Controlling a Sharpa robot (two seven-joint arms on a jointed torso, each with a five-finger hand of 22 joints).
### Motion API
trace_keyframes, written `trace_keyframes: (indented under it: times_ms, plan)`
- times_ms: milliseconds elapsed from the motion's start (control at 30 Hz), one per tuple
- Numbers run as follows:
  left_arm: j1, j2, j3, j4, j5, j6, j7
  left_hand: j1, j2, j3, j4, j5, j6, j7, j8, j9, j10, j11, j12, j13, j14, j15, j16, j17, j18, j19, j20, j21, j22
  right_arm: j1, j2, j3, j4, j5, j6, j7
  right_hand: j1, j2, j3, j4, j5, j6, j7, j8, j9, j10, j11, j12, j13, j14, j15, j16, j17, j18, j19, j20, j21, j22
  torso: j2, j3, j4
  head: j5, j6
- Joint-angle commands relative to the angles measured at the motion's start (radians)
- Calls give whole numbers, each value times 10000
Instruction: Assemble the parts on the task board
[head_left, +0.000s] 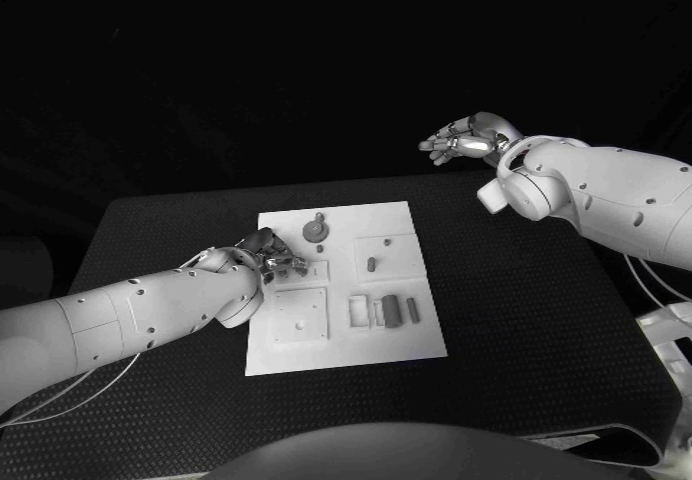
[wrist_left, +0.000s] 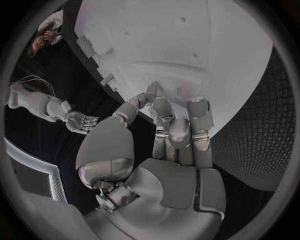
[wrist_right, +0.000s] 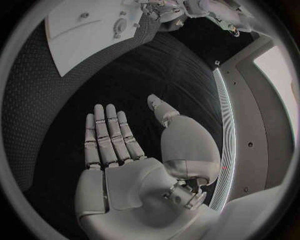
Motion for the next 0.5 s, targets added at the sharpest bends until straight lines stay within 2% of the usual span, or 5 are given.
trace_keyframes:
  times_ms: [33, 267, 500]
  plan:
    - [0, 22, 3, -11, -270, -340, -15, 942, 904, 425, -370, 6, 77, -26, 26, 16, 36, -1, 64, -12, 4, -52, 37, 17, 214, 65, -2, 59, 206, -3, -11, 5, 12, 2, 112, 108, -117, 9, -7, 54, 3, -67, 576, 42, -12, -81, 21, 37, -13, -57, -2, -63, 13, -156, -13, 1, -42, 16, -1, -2, 1, -1, -7]
    - [0, 54, 2, -81, -313, -342, -132, 947, 902, 430, -373, 2, 81, -27, 26, 15, 40, -2, 65, -14, 4, -53, 41, 19, 214, 68, -2, 63, 206, -3, -16, 5, 16, 7, 115, 106, -118, 7, -9, 58, 3, -67, 576, 43, -14, -81, 21, 38, -15, -56, -2, -65, 16, -156, -12, 0, -48, 21, -3, -2, 1, 3, -13]
    - [0, 86, 2, -80, -288, 108, -183, 943, 900, 431, -372, -5, 84, -27, 25, 14, 44, -3, 64, -16, 4, -54, 44, 21, 212, 70, -1, 66, 205, -3, -15, 5, 19, 11, 123, 104, -118, 6, -11, 61, 3, -66, 576, 44, -16, -82, 20, 40, -18, -56, -2, -68, 19, -155, -10, 0, -54, 27, 0, -3, 0, -4, -20]
